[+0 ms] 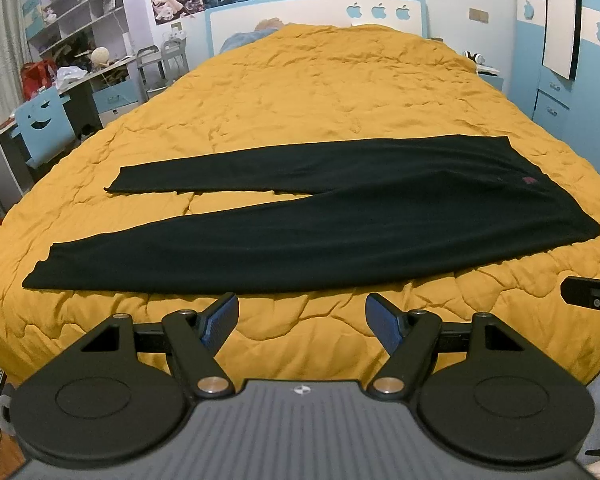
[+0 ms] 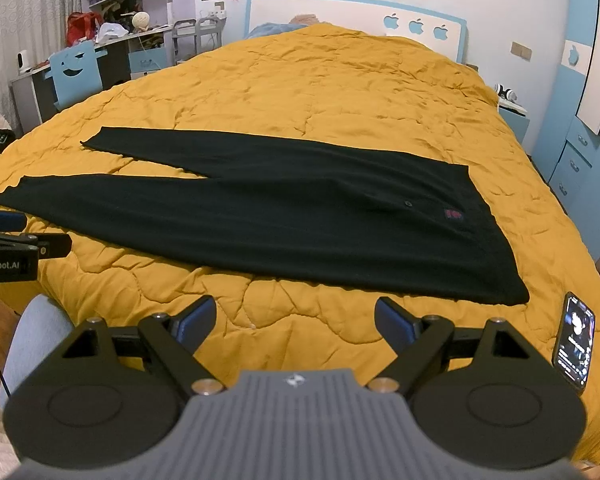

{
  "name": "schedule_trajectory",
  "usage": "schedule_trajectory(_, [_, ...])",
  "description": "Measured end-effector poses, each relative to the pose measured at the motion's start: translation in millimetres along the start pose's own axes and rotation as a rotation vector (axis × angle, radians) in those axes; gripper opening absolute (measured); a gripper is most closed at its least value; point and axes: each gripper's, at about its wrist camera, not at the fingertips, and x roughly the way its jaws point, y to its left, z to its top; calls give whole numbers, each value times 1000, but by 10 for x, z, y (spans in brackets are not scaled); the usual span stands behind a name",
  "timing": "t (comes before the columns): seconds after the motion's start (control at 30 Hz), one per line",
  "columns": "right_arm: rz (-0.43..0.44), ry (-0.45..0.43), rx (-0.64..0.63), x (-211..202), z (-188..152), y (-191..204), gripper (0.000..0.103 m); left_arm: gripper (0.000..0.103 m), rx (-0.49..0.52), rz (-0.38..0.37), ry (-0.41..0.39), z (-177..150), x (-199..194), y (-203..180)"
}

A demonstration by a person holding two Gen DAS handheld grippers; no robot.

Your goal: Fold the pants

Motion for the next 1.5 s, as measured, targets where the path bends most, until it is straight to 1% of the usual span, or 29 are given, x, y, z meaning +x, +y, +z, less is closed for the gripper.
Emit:
schedule_trajectory(0.4, [3, 3, -4, 11, 2, 20, 83, 85, 9, -18, -14, 36, -60, -19])
schedule_trajectory(0.93, [7, 7, -7, 5, 10, 20, 83, 85, 63, -50, -35, 53, -95, -175])
schedule_trajectory(1.5, [10, 3, -12, -22, 9, 28, 83, 86, 71, -62, -41, 46, -118, -188])
